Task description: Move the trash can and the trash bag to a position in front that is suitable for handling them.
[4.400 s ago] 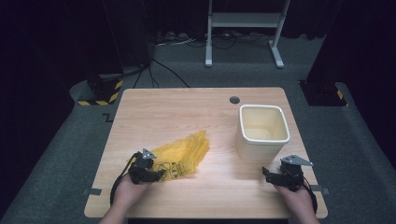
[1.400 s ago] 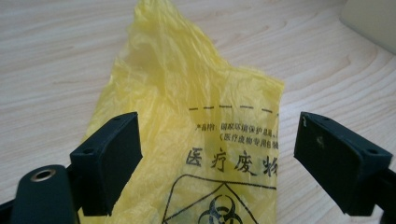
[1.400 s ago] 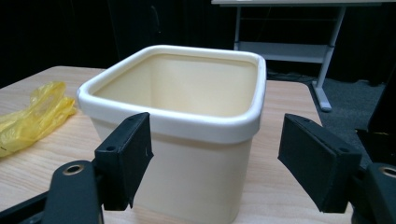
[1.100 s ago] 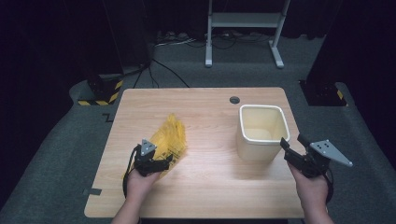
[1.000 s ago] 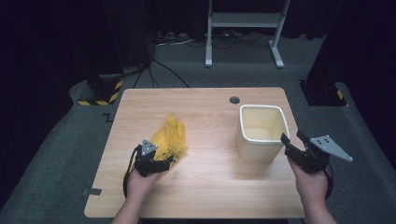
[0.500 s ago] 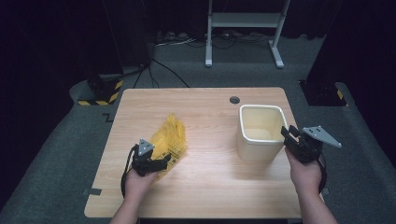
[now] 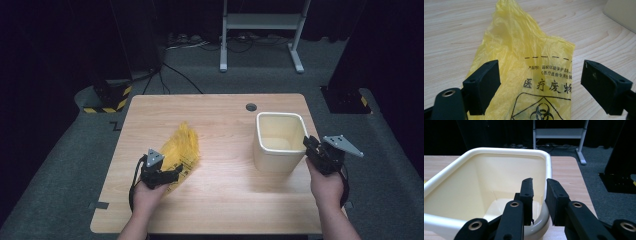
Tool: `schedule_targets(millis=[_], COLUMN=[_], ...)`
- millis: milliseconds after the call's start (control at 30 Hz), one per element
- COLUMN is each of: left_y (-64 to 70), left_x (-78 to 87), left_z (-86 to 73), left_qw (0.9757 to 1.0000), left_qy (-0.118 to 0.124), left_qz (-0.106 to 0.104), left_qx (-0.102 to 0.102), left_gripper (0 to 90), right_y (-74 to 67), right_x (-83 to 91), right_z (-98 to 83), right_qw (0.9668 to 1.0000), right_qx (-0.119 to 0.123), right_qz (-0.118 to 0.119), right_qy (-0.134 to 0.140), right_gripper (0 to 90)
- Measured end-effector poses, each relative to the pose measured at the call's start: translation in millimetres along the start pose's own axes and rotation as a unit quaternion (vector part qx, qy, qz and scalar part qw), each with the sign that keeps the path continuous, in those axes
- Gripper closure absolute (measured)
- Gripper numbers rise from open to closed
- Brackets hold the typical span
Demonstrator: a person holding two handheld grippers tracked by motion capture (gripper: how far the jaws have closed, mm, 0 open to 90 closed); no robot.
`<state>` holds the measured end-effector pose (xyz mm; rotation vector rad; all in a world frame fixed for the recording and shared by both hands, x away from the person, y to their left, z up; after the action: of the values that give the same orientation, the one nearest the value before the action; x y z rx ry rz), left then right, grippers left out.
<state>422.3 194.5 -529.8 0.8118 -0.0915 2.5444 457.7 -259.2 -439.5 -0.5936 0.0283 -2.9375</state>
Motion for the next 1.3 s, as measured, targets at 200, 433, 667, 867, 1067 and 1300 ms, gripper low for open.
schedule_targets(millis=[200, 433, 667, 867, 1067, 1300], left_y=[0.7, 2.2, 3.2, 4.3, 5.8, 7.5], left_x=[0.6, -0.6, -1.4, -1.2, -0.6, -0.8], left_z=[0.4, -0.3, 0.2, 0.7, 0.9, 1.3], left_qw=[1.0, 1.0, 1.0, 1.0, 0.9999, 0.9999], left_qy=[0.002, -0.003, -0.002, -0.001, -0.004, -0.003], left_qz=[-0.002, -0.002, -0.003, -0.004, -0.002, -0.004], left_qx=[0.001, -0.003, -0.007, -0.008, -0.014, -0.014], left_gripper=[15.7, 15.7, 15.7, 15.7, 16.1, 16.7], right_y=[5.8, 8.3, 1.4, -15.3, -40.1, -76.6], right_x=[-2.6, -6.3, -2.8, 4.9, 17.7, 36.2], right_z=[-0.6, -7.1, -8.4, -12.7, -20.4, -28.4], right_qw=[1.0, 0.9998, 0.9998, 0.9995, 0.9987, 0.9954], right_qx=[-0.009, -0.014, -0.009, -0.012, -0.008, 0.013], right_qz=[-0.001, 0.001, 0.008, 0.028, 0.05, 0.095], right_qy=[-0.003, -0.014, -0.013, -0.007, 0.001, 0.007], right_gripper=[76.0, 78.2, 78.3, 77.7, 76.5, 66.6])
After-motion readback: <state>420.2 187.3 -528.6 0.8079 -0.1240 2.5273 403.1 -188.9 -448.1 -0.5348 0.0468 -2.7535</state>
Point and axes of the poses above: each handheld gripper's, and its own axes: x roughly backward along the jaws, z roughly out of its top, y roughly to its right, the point moved 8 cm from there along -x, roughly forward along the jaws, and after that the axes turned 2 degrees about -z, right-handed, at the moved point
